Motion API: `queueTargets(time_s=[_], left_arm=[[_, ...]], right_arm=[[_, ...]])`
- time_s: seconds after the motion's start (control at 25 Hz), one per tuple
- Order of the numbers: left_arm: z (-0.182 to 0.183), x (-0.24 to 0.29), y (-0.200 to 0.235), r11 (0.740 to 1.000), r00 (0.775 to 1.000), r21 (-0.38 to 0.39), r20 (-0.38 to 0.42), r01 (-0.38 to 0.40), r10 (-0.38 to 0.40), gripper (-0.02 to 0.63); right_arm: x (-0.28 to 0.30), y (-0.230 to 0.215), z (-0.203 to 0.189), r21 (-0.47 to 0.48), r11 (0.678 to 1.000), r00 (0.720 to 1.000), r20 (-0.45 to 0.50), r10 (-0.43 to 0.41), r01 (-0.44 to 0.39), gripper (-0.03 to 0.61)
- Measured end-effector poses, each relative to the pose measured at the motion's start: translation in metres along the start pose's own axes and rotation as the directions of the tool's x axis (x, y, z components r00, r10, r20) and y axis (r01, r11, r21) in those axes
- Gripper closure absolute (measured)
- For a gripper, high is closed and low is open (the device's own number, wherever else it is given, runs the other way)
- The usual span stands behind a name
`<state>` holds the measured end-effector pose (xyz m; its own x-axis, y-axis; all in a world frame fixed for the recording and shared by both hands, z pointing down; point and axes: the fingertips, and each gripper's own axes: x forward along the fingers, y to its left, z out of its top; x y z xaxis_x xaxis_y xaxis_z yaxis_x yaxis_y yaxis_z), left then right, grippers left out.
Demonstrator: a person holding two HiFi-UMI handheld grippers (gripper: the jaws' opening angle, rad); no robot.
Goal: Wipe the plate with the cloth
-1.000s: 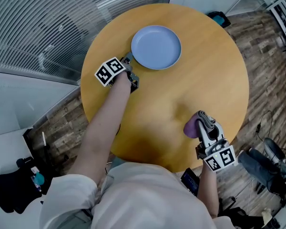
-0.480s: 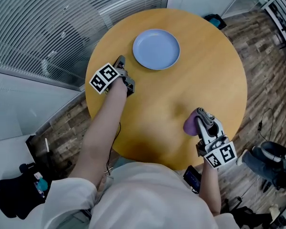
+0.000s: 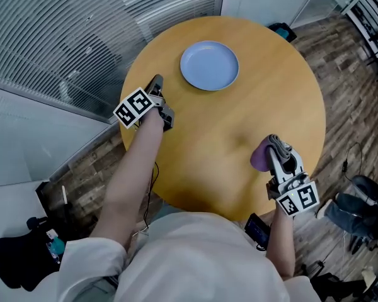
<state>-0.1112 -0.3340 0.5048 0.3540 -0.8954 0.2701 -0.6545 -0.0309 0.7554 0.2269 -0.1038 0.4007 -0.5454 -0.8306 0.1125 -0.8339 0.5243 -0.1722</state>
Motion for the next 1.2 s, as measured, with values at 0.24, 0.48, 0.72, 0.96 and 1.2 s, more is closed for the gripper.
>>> queueTargets(time_s=[0.24, 0.48, 0.72, 0.96, 1.2], left_arm=[[0.016, -0.028, -0.006, 0.998, 0.999, 0.061, 0.011, 0.031, -0.032, 0.603], [0.031, -0.058, -0.020, 0.987, 0.994, 0.129, 0.035, 0.100, -0.106, 0.603], [0.042, -0.096, -0.033, 0.953, 0.984, 0.257, 0.038, 0.159, -0.175, 0.601], [0.045, -0.122, -0.056, 0.911, 0.972, 0.357, 0.027, 0.207, -0.231, 0.603], [0.038, -0.153, -0.073, 0.863, 0.959, 0.441, 0.018, 0.245, -0.282, 0.603]], right_arm=[[-0.010, 0.001, 0.019, -0.037, 0.999, 0.999, 0.038, -0.025, 0.027, 0.472], [-0.014, 0.008, 0.035, -0.062, 0.997, 0.996, 0.074, -0.043, 0.048, 0.472], [-0.019, 0.021, 0.045, -0.084, 0.995, 0.995, 0.088, -0.048, 0.055, 0.472], [-0.015, 0.033, 0.057, -0.104, 0.993, 0.993, 0.105, -0.046, 0.057, 0.472], [-0.012, 0.044, 0.068, -0.135, 0.989, 0.992, 0.119, -0.042, 0.058, 0.472]])
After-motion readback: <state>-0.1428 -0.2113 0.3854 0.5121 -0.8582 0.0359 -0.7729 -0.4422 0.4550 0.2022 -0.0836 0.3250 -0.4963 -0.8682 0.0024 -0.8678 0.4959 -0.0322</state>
